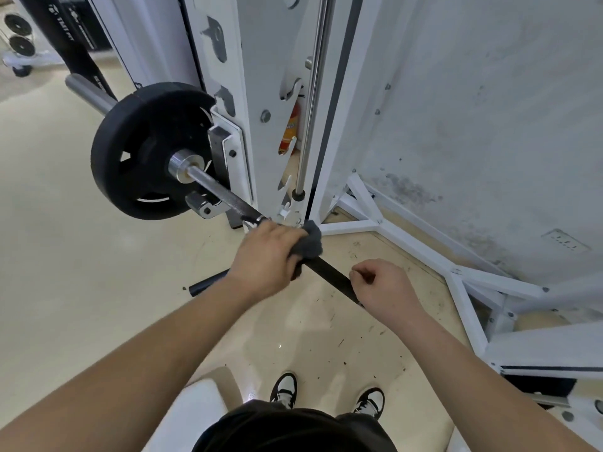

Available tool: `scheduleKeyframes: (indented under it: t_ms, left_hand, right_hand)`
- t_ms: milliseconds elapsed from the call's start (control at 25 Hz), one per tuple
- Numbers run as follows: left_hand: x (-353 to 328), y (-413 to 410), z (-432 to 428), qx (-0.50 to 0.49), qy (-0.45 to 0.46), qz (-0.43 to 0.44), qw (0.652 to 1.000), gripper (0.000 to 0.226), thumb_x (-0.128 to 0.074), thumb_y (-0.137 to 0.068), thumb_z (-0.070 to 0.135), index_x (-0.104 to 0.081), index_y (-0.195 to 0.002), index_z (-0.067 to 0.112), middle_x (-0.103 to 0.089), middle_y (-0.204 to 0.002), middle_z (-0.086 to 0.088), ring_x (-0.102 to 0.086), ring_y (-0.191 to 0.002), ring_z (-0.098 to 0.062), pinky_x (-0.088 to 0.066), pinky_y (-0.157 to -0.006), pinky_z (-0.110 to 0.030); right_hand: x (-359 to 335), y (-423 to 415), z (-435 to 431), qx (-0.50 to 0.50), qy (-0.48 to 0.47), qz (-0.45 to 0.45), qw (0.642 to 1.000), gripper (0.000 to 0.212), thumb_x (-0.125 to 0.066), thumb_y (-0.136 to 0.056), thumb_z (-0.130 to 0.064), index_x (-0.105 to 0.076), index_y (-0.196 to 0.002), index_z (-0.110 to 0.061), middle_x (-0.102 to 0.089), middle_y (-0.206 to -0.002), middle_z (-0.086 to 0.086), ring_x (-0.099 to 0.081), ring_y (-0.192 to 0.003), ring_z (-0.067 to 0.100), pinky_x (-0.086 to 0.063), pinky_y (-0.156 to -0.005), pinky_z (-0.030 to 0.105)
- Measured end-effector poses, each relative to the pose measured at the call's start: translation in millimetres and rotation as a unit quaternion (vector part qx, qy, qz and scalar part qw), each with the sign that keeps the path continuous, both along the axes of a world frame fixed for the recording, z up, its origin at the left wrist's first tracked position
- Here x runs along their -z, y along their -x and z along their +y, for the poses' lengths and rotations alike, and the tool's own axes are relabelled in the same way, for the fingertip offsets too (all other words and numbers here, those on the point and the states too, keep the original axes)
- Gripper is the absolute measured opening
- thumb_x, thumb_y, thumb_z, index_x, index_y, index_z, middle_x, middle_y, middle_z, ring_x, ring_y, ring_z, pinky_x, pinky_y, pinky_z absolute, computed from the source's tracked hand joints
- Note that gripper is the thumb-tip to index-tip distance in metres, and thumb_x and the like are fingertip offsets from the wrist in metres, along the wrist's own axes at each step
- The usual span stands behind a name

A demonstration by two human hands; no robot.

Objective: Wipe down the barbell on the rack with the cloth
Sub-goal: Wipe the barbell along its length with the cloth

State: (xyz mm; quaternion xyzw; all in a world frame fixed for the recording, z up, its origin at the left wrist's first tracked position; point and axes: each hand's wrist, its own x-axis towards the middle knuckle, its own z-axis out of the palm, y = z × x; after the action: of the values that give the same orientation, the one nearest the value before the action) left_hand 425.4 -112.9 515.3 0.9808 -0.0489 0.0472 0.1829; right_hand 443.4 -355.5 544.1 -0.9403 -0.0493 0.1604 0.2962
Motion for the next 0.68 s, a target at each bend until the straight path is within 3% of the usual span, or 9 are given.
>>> scheduleKeyframes:
  t_ms: [80, 120, 240, 280, 360, 480, 560, 680]
  left_hand:
    - [-11.0, -16.5, -3.8, -0.108, 0.012, 0.029, 0.994, 0.027, -0.059, -0.093, 0.036, -0.065, -0.116, 0.024, -0.073, -0.106, 0.001, -0.056, -0.104, -0.028, -0.050, -0.090, -0.045]
    - [-14.9, -18.3, -19.4, -0.111, 0.019, 0.039, 0.993, 0.027, -0.059, -0.093, 0.036, -0.066, -0.116, 0.024, -0.072, -0.105, -0.002, -0.057, -0.105, -0.029, -0.050, -0.091, -0.044]
    - [-25.6, 5.2, -78.4, 0.104, -0.003, 0.056, 0.993, 0.027, -0.055, -0.096, 0.041, -0.064, -0.117, 0.028, -0.070, -0.106, 0.002, -0.061, -0.103, -0.025, -0.049, -0.094, -0.040]
    - [-32.0, 1.3, -74.1, 0.131, 0.006, 0.091, 0.987, 0.026, -0.054, -0.096, 0.044, -0.063, -0.118, 0.033, -0.070, -0.105, 0.005, -0.063, -0.101, -0.022, -0.052, -0.091, -0.040]
    - [-40.8, -27.2, -53.9, 0.074, 0.015, 0.169, 0.983, 0.026, -0.051, -0.098, 0.050, -0.061, -0.118, 0.040, -0.070, -0.103, 0.009, -0.065, -0.095, -0.019, -0.056, -0.082, -0.039]
    - [-49.1, -67.7, -69.6, -0.013, -0.084, 0.227, 0.970, 0.025, -0.048, -0.100, 0.048, -0.065, -0.105, 0.030, -0.066, -0.097, 0.001, -0.063, -0.089, -0.023, -0.051, -0.070, -0.036]
    - [-46.3, -61.7, -112.7, 0.042, -0.124, 0.234, 0.964, 0.023, -0.050, -0.097, 0.045, -0.064, -0.098, 0.027, -0.068, -0.095, 0.001, -0.063, -0.089, -0.025, -0.049, -0.067, -0.035]
    - [-54.0, -40.7, -141.3, 0.179, -0.035, 0.274, 0.944, 0.026, -0.052, -0.097, 0.044, -0.066, -0.105, 0.024, -0.070, -0.099, -0.001, -0.066, -0.097, -0.027, -0.055, -0.080, -0.039]
  right_hand:
    - [-1.3, 0.1, -2.6, 0.025, -0.028, 0.015, 0.999, 0.028, -0.057, -0.095, -0.022, -0.070, -0.071, -0.022, -0.068, -0.070, -0.002, -0.068, -0.067, 0.021, -0.059, -0.066, 0.040]
    - [-1.5, 1.0, -4.1, 0.039, -0.042, 0.020, 0.998, 0.026, -0.057, -0.095, -0.020, -0.071, -0.073, -0.021, -0.070, -0.072, -0.001, -0.069, -0.069, 0.023, -0.059, -0.066, 0.040]
    - [-5.1, 1.5, -12.0, 0.058, -0.048, 0.019, 0.997, 0.024, -0.057, -0.092, -0.010, -0.074, -0.079, -0.021, -0.072, -0.078, -0.001, -0.067, -0.075, 0.021, -0.054, -0.064, 0.033]
    - [-7.4, 1.1, -16.6, 0.059, -0.039, 0.014, 0.997, 0.023, -0.057, -0.093, -0.010, -0.076, -0.083, -0.020, -0.073, -0.081, -0.001, -0.066, -0.078, 0.020, -0.054, -0.067, 0.032]
    - [-10.1, 1.9, -27.8, 0.065, -0.039, 0.012, 0.997, 0.020, -0.059, -0.096, -0.015, -0.078, -0.090, -0.018, -0.075, -0.088, -0.003, -0.068, -0.085, 0.016, -0.057, -0.078, 0.033]
    - [-13.2, 7.1, -40.6, 0.076, -0.060, 0.019, 0.995, 0.021, -0.059, -0.096, -0.022, -0.077, -0.086, -0.018, -0.076, -0.086, -0.005, -0.069, -0.084, 0.014, -0.059, -0.080, 0.035]
    - [-12.3, 6.8, -47.5, 0.073, -0.040, 0.012, 0.996, 0.021, -0.060, -0.095, -0.024, -0.075, -0.081, -0.020, -0.073, -0.079, -0.005, -0.066, -0.078, 0.016, -0.056, -0.073, 0.035]
    - [-16.0, 0.2, -61.2, 0.094, -0.004, 0.003, 0.996, 0.023, -0.061, -0.095, -0.026, -0.068, -0.074, -0.019, -0.064, -0.068, -0.006, -0.060, -0.069, 0.018, -0.047, -0.062, 0.033]
